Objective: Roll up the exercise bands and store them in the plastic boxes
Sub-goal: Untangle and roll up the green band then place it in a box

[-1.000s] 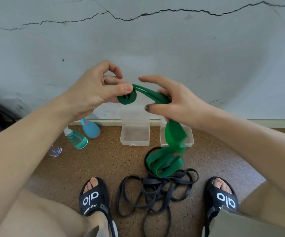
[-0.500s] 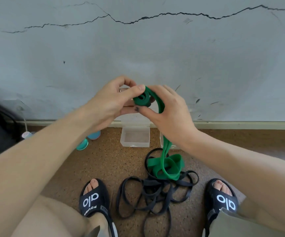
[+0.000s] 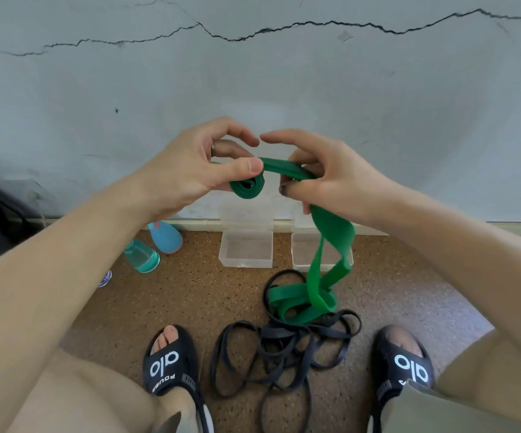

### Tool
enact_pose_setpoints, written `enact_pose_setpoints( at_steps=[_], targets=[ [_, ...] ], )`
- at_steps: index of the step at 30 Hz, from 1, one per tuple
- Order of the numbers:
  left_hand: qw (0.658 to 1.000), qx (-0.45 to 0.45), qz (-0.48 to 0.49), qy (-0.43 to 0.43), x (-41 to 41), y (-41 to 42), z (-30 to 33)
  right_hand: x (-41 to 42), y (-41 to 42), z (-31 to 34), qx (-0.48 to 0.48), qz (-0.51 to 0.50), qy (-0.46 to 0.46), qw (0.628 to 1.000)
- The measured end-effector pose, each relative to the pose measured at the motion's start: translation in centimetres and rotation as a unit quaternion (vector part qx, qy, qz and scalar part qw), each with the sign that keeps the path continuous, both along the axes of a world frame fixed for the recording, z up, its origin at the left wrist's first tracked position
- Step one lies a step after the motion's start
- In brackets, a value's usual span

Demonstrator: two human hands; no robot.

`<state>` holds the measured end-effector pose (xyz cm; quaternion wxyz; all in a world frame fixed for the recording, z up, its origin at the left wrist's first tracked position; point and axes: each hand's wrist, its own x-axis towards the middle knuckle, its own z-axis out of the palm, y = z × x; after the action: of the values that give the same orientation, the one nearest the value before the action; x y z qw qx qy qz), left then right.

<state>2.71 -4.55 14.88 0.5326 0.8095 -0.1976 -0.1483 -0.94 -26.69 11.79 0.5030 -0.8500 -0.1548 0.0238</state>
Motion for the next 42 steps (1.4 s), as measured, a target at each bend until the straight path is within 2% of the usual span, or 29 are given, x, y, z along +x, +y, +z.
enact_pose_setpoints(
  at_steps=[3, 5, 7, 11, 16, 19, 22, 25, 27, 29, 33, 36, 37, 39, 42],
  targets=[
    [0.999, 0.023, 0.002, -0.037, -0.1, -0.3, 0.1, 0.2, -0.3, 0.0, -0.079, -0.005, -0.045, 0.996],
    [0.998, 0.025, 0.005, -0.054, 0.0, -0.5, 0.0, 0.1, -0.1, -0.3, -0.153, 0.007, -0.107, 0.982],
    [0.996, 0.033, 0.016, -0.085, 0.1, -0.6, -0.2, 0.0, 0.3, -0.7, -0.175, 0.006, -0.141, 0.974],
    [0.985, 0.026, 0.026, -0.169, 0.0, -1.0, 0.2, 0.3, 1.1, -1.3, -0.159, -0.095, -0.159, 0.97],
    [0.963, 0.019, 0.027, -0.266, -0.6, -1.9, 2.5, 0.9, 1.5, 0.1, 0.015, -0.117, -0.095, 0.988],
    [0.951, 0.015, 0.034, -0.306, -0.4, -2.2, 4.0, 1.5, 2.0, 1.3, 0.101, -0.12, -0.066, 0.985],
    [0.934, -0.014, 0.036, -0.355, -0.5, -2.6, 5.6, 1.8, 2.8, 3.1, 0.102, -0.142, -0.127, 0.976],
    [0.91, -0.053, 0.029, -0.411, -0.8, -2.7, 7.4, 1.6, 3.1, 5.4, 0.042, -0.178, -0.242, 0.953],
    [0.903, -0.071, 0.029, -0.423, -0.7, -2.4, 7.9, 1.5, 2.6, 6.6, 0.014, -0.192, -0.281, 0.94],
    [0.916, -0.078, 0.039, -0.393, -0.5, -2.2, 7.0, 1.3, 2.0, 6.7, -0.011, -0.196, -0.249, 0.948],
    [0.949, -0.095, 0.066, -0.292, -0.2, -2.1, 3.5, 0.7, 2.2, 4.1, -0.009, -0.115, -0.09, 0.989],
    [0.959, -0.096, 0.078, -0.256, -0.3, -1.9, 2.3, 0.4, 2.4, 2.6, 0.011, -0.101, -0.062, 0.993],
    [0.96, -0.095, 0.082, -0.251, -0.3, -1.9, 2.2, 0.3, 2.4, 2.3, 0.044, -0.094, -0.039, 0.994],
    [0.962, -0.096, 0.088, -0.242, -0.4, -1.9, 1.9, 0.0, 2.5, 2.1, 0.178, -0.065, 0.063, 0.98],
    [0.966, -0.104, 0.086, -0.222, -0.4, -2.1, 1.4, -0.7, 2.6, 2.2, 0.336, 0.008, 0.197, 0.921]
  ],
)
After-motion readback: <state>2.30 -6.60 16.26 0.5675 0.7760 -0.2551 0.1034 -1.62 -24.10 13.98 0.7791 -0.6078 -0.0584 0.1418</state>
